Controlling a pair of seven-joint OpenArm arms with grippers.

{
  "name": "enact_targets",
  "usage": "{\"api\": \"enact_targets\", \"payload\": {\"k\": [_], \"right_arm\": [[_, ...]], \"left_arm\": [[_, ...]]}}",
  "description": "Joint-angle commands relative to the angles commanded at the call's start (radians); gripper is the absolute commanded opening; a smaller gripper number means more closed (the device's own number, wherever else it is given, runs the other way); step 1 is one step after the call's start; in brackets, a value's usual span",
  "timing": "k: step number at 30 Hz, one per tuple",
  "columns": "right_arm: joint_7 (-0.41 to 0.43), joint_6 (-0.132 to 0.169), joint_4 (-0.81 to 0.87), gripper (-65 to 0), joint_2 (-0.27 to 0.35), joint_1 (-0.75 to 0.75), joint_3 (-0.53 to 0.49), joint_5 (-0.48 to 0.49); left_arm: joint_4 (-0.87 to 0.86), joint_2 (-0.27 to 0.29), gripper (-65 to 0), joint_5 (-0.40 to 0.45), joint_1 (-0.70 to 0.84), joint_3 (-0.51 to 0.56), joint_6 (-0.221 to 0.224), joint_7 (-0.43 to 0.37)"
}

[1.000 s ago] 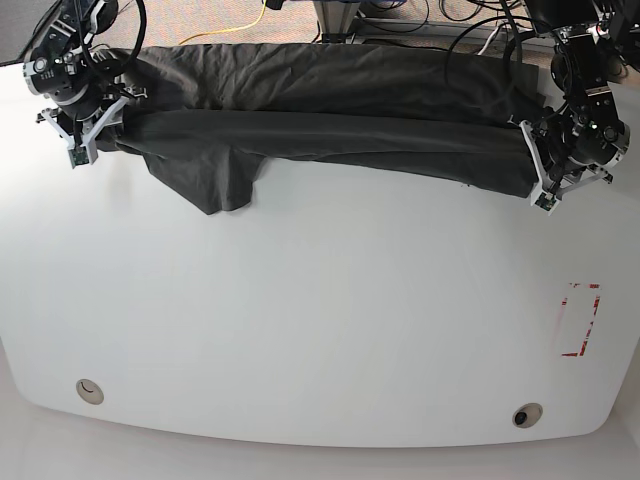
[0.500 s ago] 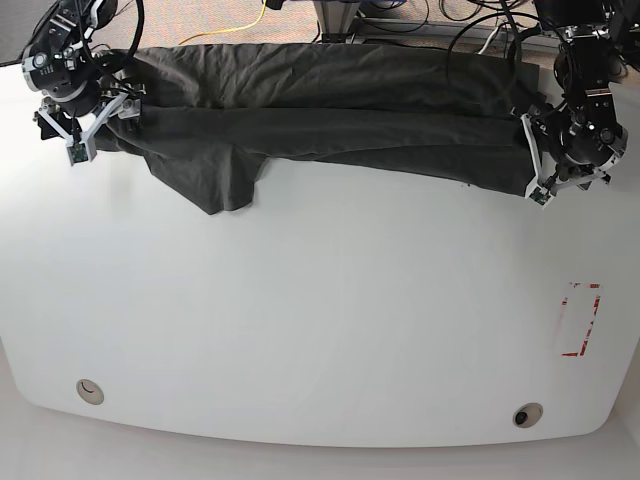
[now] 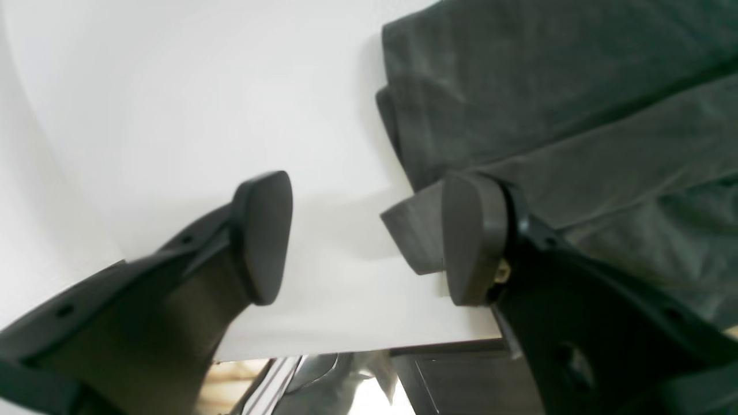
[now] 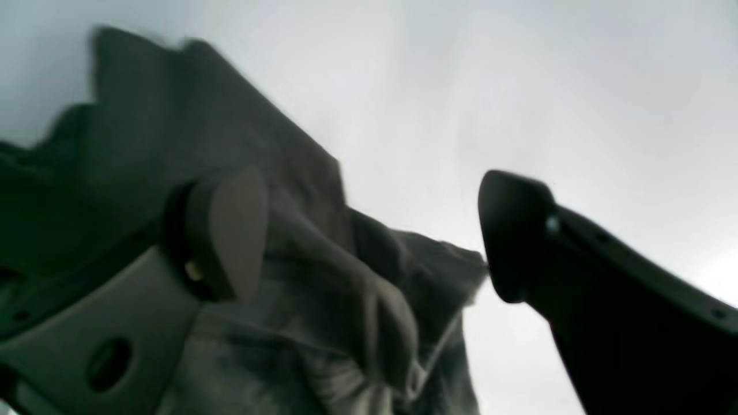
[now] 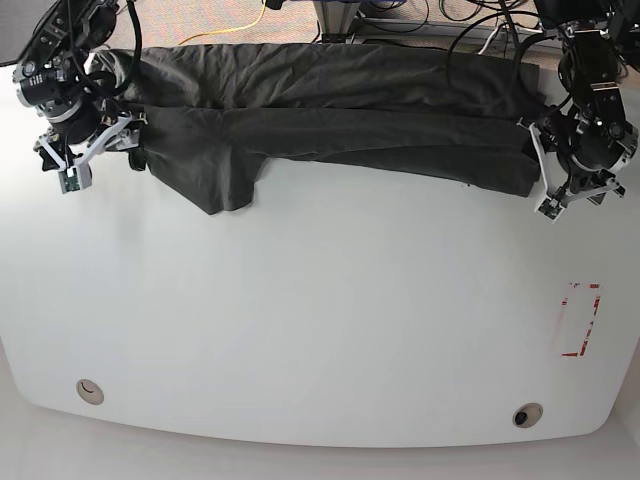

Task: Layout the t-shirt on the table in an organized manner, then fold the t-shirt properly
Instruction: 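Lower the folded hem and open both grippers, then grasp the folded edge with both grippers and pull it flat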

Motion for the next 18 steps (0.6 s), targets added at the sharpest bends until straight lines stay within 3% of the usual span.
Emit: {"api": "enact_targets", "payload": {"k": [3, 4, 10, 14, 18], "right_arm": [[-0.058, 0.000, -0.009, -26.3, -0.011, 0.014, 0.000, 0.041], [-0.069, 0.000, -0.014, -32.2, -0.028, 0.012, 0.000, 0.055], [-0.077, 0.000, -0.029, -57.4, -0.061, -0.034, -0.002, 0.063], [-0.066, 0.000, -0.061, -58.8, -0.057, -0.077, -0.063, 0.061], [-0.009, 0.000, -0.118, -58.2, -0.054, -0.109, -0.098, 0.061]], "left_arm": [[0.000, 0.017, -26.5, 0.002, 0.002, 0.002, 0.000, 0.000], [-0.002, 0.017, -26.5, 0.002, 0.002, 0.002, 0.000, 0.000], [-0.005, 0.038, -26.7, 0.003, 0.018, 0.043, 0.000, -0.003], [-0.005, 0.044, -28.9, 0.006, 0.046, 0.077, 0.000, -0.006], [-0.006, 0.046, -39.2, 0.008, 0.054, 0.129, 0.000, -0.023]]}}
